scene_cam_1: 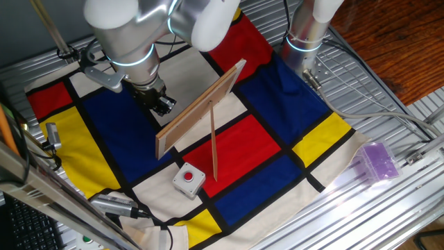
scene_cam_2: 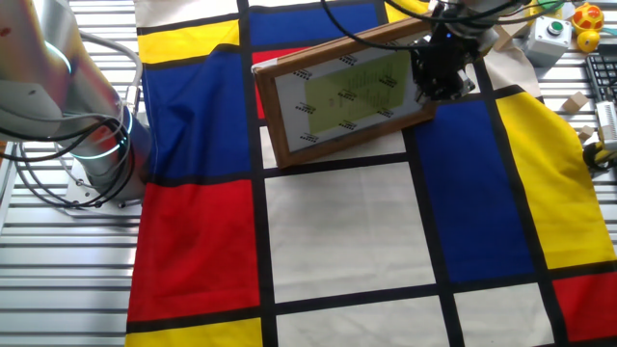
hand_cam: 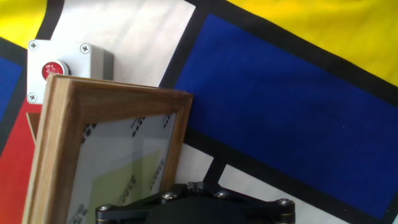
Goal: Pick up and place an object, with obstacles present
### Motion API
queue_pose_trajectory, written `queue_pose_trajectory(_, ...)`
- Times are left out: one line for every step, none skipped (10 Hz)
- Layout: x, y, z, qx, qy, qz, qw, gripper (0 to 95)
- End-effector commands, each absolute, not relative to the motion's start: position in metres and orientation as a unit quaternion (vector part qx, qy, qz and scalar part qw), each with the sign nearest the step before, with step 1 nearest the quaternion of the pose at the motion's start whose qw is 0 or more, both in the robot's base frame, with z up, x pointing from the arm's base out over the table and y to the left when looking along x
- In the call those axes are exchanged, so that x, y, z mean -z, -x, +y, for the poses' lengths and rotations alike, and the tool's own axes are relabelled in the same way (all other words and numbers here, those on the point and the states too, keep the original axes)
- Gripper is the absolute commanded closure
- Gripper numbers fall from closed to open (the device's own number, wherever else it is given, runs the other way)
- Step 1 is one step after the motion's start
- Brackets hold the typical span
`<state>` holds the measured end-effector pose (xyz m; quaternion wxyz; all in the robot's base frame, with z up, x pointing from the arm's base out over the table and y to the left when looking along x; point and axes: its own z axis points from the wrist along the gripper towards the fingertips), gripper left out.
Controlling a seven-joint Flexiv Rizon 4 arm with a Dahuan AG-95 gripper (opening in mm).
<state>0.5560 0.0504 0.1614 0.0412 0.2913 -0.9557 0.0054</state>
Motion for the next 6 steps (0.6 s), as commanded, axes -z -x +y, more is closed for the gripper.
queue_pose_trajectory(-0.1626, -0.5561, 0.0507, -0.004, -0.292, -0.955, 0.039, 95.0)
queue_pose_trajectory(-0.1629, -0.5561, 0.0507, -0.002, -0.293, -0.956, 0.038, 95.0)
queue_pose_trajectory(-0.1630, -0.5564, 0.0507, 0.000, -0.292, -0.956, 0.036, 95.0)
queue_pose_trajectory(-0.1630, -0.5564, 0.0507, 0.001, -0.294, -0.955, 0.033, 95.0)
queue_pose_trajectory(-0.1630, -0.5564, 0.0507, 0.002, -0.299, -0.954, 0.030, 95.0)
queue_pose_trajectory(-0.1630, -0.5564, 0.0507, 0.002, -0.301, -0.953, 0.029, 95.0)
